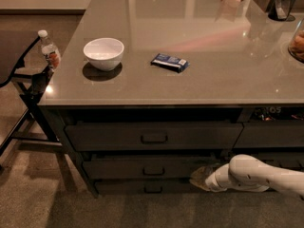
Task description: Close middle drawer
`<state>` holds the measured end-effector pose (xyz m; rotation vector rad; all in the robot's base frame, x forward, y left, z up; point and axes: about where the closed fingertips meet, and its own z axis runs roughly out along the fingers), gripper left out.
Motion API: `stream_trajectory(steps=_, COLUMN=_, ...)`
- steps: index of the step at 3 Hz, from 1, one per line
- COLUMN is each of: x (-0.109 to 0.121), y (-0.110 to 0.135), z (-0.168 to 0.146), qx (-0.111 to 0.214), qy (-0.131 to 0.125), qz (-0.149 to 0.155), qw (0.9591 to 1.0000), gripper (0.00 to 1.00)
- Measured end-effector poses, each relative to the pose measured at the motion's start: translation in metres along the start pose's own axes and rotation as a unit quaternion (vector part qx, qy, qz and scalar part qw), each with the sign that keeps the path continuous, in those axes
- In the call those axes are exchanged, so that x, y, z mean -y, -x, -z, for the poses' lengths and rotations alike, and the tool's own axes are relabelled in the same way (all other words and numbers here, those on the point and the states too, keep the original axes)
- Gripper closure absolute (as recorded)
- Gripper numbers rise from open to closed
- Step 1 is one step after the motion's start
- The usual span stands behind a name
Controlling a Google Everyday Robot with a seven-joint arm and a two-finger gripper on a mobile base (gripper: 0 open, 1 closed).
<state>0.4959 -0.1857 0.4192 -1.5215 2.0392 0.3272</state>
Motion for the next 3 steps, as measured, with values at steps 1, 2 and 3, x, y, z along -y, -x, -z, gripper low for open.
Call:
stream_trajectory(steps=1, x=0.0, y=0.0, z=0.0, qx=0.0, qy=0.0, qz=0.0, qw=1.0, gripper=0.13)
stream_trajectory(steps=2, x=-0.0001, y=0.0, z=-0.0001, qx=0.0, qy=0.0, qz=0.0, qw=1.0, gripper=0.0)
stream_trajectory(steps=3, x=-0.0001, y=0.0, z=-0.0001, qx=0.0, qy=0.0, qz=0.0, qw=1.0, gripper=0.0)
